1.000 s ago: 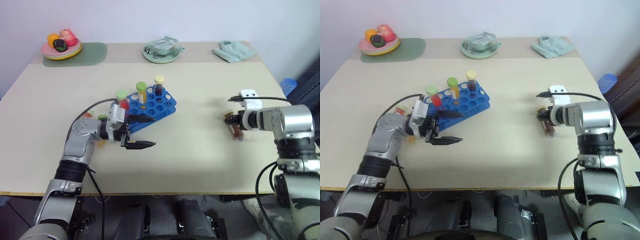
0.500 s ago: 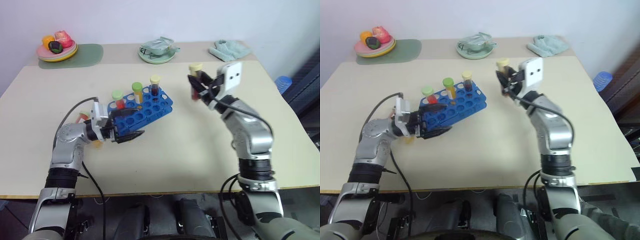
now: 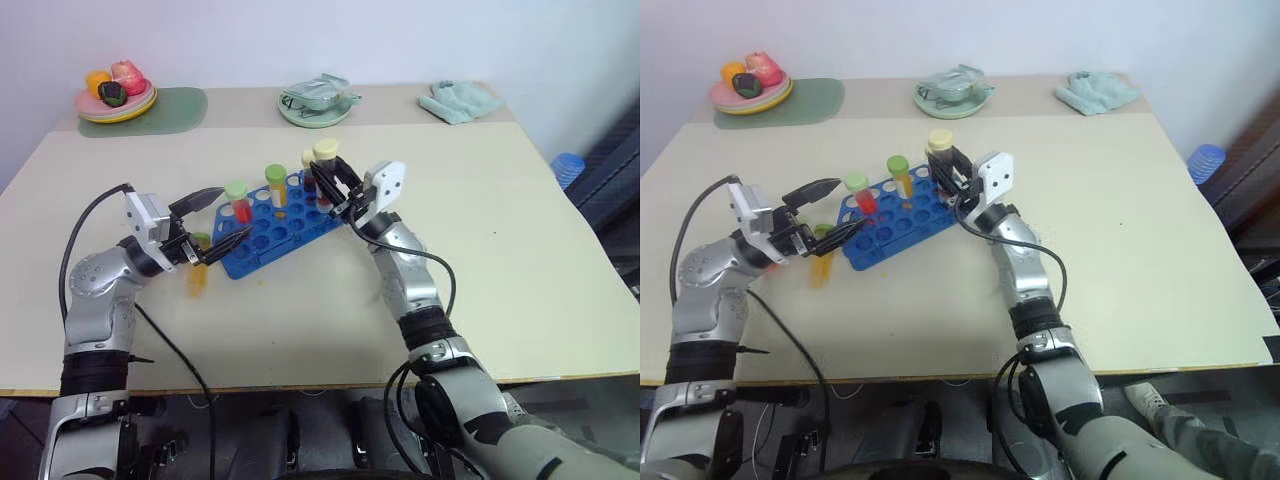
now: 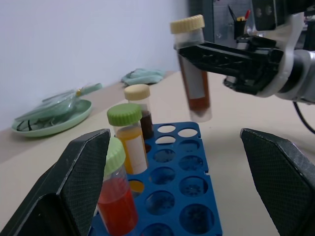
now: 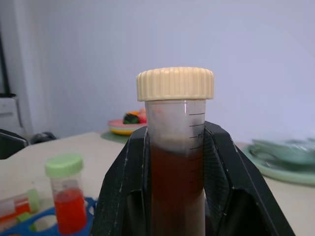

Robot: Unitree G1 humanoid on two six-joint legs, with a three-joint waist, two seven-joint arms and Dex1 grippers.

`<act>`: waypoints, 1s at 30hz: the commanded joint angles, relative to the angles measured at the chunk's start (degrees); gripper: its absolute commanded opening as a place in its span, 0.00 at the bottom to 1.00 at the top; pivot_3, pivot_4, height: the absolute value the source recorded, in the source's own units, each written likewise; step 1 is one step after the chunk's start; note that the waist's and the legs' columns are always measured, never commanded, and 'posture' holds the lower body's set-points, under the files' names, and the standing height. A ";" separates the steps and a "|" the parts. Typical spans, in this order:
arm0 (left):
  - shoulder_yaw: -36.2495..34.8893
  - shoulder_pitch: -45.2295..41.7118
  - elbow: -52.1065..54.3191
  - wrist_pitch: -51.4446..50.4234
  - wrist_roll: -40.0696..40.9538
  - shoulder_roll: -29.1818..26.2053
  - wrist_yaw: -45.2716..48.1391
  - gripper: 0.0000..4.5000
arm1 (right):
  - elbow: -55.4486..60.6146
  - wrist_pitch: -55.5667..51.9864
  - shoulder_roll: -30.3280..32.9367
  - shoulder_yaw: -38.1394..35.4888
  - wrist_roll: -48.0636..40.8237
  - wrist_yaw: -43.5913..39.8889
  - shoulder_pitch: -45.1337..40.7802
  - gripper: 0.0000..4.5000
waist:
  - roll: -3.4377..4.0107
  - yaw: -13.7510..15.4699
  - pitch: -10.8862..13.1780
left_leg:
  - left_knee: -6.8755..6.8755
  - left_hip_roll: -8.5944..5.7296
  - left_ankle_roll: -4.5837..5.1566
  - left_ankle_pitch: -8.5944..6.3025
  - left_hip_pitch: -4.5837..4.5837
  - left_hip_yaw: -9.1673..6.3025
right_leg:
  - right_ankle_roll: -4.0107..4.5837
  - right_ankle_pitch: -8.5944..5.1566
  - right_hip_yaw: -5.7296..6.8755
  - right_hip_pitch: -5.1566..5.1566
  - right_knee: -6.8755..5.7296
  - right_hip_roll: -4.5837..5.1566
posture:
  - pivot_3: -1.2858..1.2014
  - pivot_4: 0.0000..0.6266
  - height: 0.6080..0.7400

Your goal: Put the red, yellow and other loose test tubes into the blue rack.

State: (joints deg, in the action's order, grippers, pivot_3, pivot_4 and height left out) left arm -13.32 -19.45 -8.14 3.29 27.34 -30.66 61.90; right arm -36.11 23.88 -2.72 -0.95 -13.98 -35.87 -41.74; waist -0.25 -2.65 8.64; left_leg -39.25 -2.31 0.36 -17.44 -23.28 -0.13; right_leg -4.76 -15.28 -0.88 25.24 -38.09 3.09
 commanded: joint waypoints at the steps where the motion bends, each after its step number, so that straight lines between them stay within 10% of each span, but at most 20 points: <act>1: -1.42 1.42 4.79 -1.67 1.86 -0.68 -2.04 0.97 | -5.15 3.75 -1.68 -1.88 -2.45 -2.09 -3.58 0.17 | 0.00 -0.05 0.00 | 0.00 0.00 0.00 0.00 0.00 0.00 | 0.00 0.00 0.00 -0.01 0.00 0.00 | 0.52 0.24 1.00; 30: -4.42 8.71 11.83 -3.16 5.23 -3.43 -3.31 0.97 | -31.94 13.20 -1.45 -10.88 -1.05 -3.38 -12.01 0.17 | 0.03 -1.29 0.02 | 0.03 0.00 -0.05 0.02 0.07 -0.03 | 0.01 -0.01 0.01 -0.08 0.00 0.04 | 0.52 0.24 1.00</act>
State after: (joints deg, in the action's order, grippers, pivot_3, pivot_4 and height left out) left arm -16.58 -10.68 2.97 -0.83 31.79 -33.59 58.39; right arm -67.32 36.18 -3.52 -11.64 -15.80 -39.58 -54.01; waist -0.22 -3.95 8.66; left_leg -39.22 -2.31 0.31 -17.42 -23.20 -0.15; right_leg -4.74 -15.28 -0.87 25.14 -38.10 3.13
